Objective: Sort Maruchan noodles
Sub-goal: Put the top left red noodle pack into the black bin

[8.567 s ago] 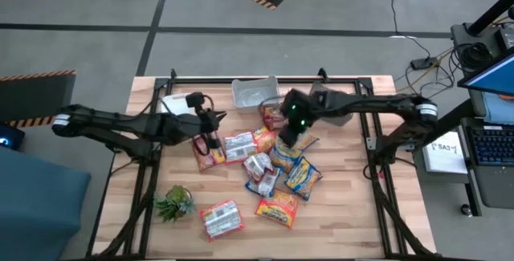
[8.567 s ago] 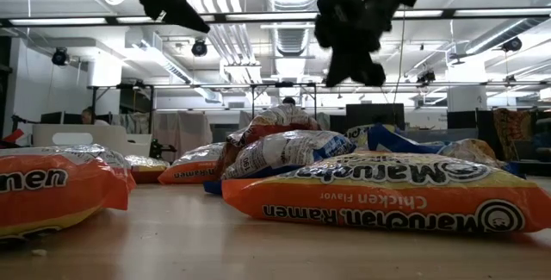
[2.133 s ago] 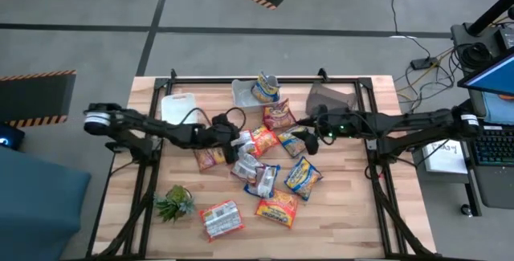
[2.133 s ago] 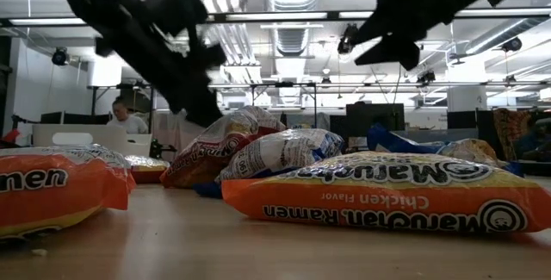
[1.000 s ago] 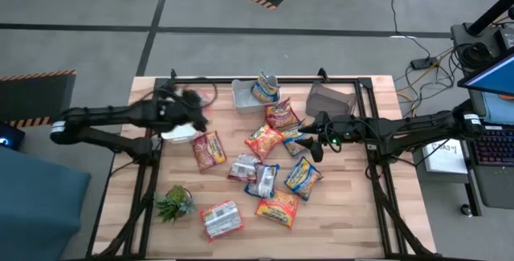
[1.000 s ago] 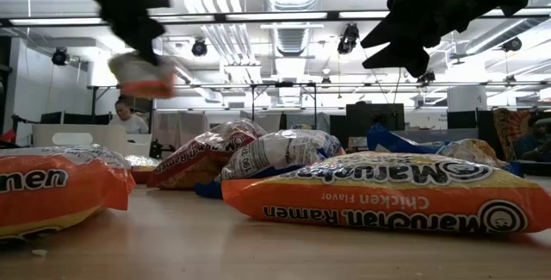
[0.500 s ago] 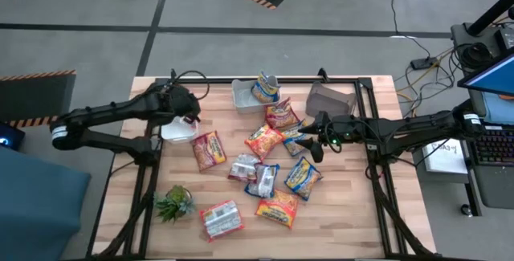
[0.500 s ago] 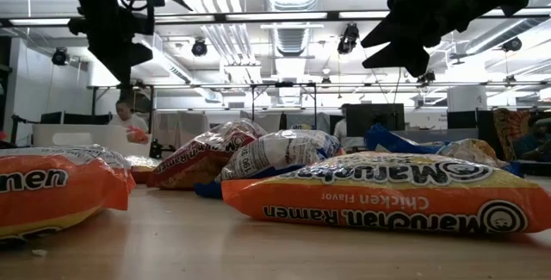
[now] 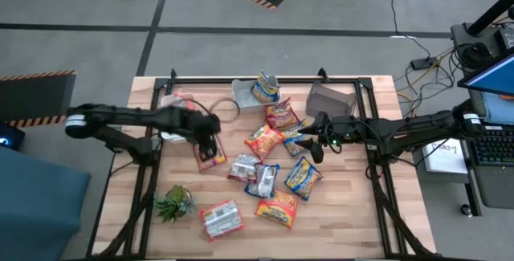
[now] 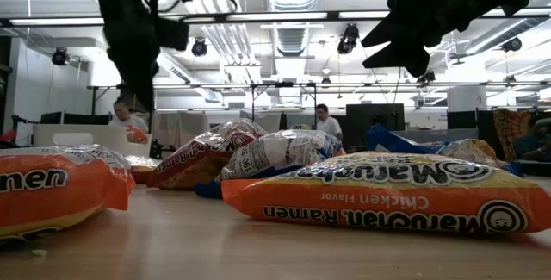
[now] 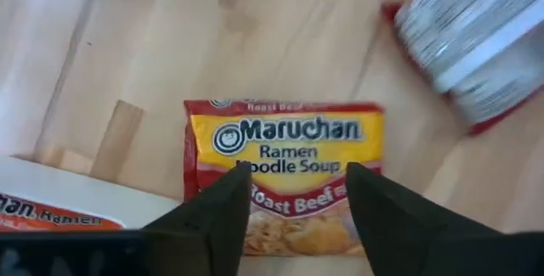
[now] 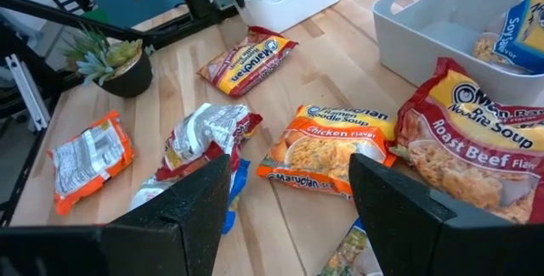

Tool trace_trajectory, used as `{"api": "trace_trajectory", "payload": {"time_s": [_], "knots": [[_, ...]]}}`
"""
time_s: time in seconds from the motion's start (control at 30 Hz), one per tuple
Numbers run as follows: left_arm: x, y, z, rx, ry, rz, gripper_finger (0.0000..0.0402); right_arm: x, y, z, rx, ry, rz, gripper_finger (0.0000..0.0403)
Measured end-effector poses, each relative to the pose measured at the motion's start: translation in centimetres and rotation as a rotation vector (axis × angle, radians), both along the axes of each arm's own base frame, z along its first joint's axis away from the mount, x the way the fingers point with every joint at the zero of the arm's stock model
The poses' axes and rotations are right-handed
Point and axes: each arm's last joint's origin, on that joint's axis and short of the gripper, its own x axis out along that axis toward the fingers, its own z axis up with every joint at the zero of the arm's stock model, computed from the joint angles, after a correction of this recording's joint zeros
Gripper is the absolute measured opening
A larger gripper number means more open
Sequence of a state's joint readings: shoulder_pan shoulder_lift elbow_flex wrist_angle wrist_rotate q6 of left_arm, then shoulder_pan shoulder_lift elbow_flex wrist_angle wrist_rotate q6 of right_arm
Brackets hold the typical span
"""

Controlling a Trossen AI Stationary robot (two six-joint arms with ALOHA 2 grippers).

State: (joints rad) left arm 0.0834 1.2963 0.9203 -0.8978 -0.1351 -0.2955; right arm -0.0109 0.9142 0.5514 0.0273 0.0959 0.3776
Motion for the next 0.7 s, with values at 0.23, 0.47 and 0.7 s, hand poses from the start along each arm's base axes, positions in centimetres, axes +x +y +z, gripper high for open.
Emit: {"api": "trace_trajectory", "payload": {"time_s": [0.23,0.47,0.7], "knots": [[2.6,-1.4,-5.1,0.049,0.227,-0.056,0.0241,0.0,0.1,0.0,0.002,0.002,0.026,0.0228],[3.8,-1.5,-9.7,-0.018,0.422,-0.106,0.0214,0.0,0.6,0.0,0.001,0.002,0.056,0.0228],[4.7,-1.8,-8.5,-0.033,0.373,-0.171,0.0025,0.0,1.3,-0.1,-0.003,0.006,0.090,0.0228]]}}
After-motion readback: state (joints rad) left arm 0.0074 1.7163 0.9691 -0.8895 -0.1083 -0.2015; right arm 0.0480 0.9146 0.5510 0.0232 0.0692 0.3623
